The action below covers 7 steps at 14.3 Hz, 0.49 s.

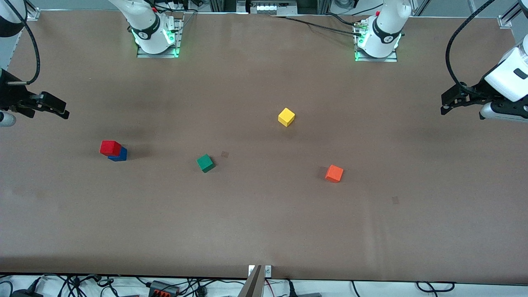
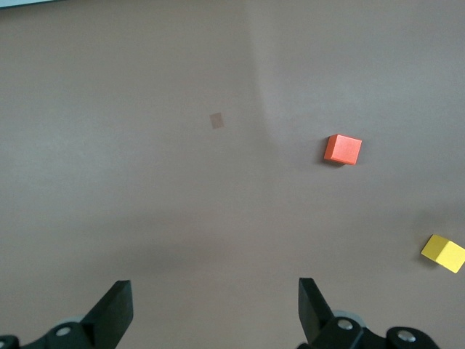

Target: Pass red block to right arm, stack on blue

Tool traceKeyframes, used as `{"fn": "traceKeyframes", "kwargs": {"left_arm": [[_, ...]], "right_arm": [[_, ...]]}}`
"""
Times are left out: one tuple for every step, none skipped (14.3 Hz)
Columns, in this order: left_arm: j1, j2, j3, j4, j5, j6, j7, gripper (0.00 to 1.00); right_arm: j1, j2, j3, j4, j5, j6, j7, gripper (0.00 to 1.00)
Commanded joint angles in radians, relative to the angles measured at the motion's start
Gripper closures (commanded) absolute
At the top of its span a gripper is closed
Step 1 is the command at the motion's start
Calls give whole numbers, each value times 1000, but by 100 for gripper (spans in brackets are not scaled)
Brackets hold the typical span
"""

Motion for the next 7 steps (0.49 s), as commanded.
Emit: {"fn": "traceKeyframes", "kwargs": {"left_arm": [[5,14,-1,31,-12,-24,4,0],[5,12,-1,31,-12,-24,4,0],[5,12,-1,31,-12,-24,4,0],[5,12,-1,31,-12,-24,4,0],[5,14,-1,31,-12,-24,4,0],[5,12,-1,31,-12,-24,4,0],[5,14,-1,31,-12,-24,4,0]], "right_arm": [[-5,-30,3,-32,-15,4,-4,0],[-6,-26,1,-32,-11,5,-4,0],[-6,-26,1,-30,-11,7,-4,0],[-5,-19,1,-21,-11,11,-1,0],[-5,-13,1,-17,-6,16,13,0],[-3,-13,3,-17,-6,7,13,0],[-3,-13,1,-18,-8,-7,-1,0]]}}
